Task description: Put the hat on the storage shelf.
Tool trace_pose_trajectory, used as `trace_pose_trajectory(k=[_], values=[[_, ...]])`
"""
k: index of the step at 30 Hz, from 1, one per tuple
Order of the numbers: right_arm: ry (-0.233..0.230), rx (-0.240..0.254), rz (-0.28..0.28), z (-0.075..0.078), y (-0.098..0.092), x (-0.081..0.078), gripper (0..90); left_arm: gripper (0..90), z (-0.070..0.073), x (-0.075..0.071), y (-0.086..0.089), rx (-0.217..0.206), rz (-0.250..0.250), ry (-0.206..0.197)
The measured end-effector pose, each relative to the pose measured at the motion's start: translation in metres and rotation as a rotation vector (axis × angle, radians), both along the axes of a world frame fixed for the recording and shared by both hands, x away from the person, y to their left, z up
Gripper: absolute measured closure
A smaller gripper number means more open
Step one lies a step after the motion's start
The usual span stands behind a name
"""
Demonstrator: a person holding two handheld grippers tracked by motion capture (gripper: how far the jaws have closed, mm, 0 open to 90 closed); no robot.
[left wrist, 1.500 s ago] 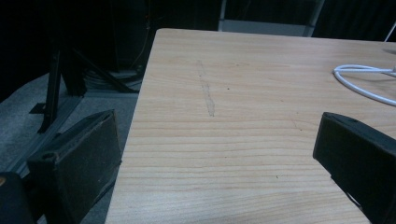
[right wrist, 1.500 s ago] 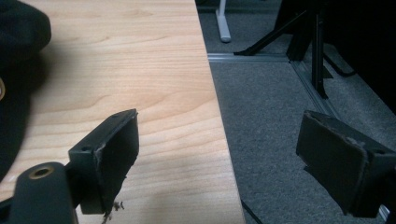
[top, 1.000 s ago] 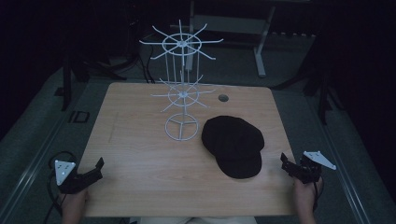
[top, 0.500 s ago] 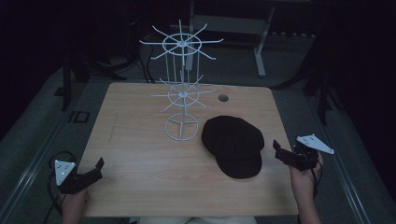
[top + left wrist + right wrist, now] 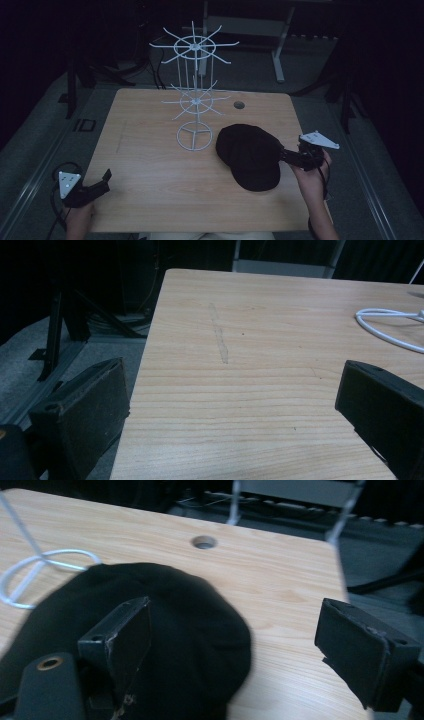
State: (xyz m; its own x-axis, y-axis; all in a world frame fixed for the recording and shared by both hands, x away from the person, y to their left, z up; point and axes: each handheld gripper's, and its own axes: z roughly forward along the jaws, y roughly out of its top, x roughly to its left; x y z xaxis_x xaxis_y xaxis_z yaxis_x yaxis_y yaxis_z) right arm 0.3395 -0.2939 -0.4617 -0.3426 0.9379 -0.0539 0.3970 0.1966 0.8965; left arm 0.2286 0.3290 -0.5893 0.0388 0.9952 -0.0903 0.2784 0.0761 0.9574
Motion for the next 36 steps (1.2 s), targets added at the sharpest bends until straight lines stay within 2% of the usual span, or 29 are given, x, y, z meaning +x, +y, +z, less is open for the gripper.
trace_pose_trajectory(k=[12,16,22,27,29,33,34,36], values=[[0.047,0.056,0.114,0.006,0.045,0.027,17.9,1.5,0.000,0.000,0.000,0.000,-0.004,-0.001],[0.079,0.042,0.135,0.004,0.060,0.039,18.6,1.5,0.000,0.000,0.000,-0.001,-0.005,0.000],[0.134,-0.009,0.156,-0.001,0.080,0.063,20.9,1.4,0.000,0.000,0.000,-0.001,-0.008,0.001],[0.231,-0.048,0.177,-0.016,0.091,0.082,18.0,1.5,0.000,0.001,0.001,-0.002,-0.009,0.005],[0.265,-0.077,0.168,-0.025,0.095,0.088,16.2,1.4,0.000,0.000,0.001,-0.001,-0.010,0.006],[0.340,-0.108,0.151,-0.042,0.097,0.099,19.3,1.4,0.000,0.001,0.000,-0.001,-0.009,0.006],[0.340,-0.108,0.151,-0.042,0.097,0.099,19.3,1.4,0.000,0.001,0.000,-0.001,-0.010,0.007],[0.376,-0.122,0.141,-0.049,0.098,0.102,24.0,1.5,0.000,0.001,0.000,-0.001,-0.011,0.006]])
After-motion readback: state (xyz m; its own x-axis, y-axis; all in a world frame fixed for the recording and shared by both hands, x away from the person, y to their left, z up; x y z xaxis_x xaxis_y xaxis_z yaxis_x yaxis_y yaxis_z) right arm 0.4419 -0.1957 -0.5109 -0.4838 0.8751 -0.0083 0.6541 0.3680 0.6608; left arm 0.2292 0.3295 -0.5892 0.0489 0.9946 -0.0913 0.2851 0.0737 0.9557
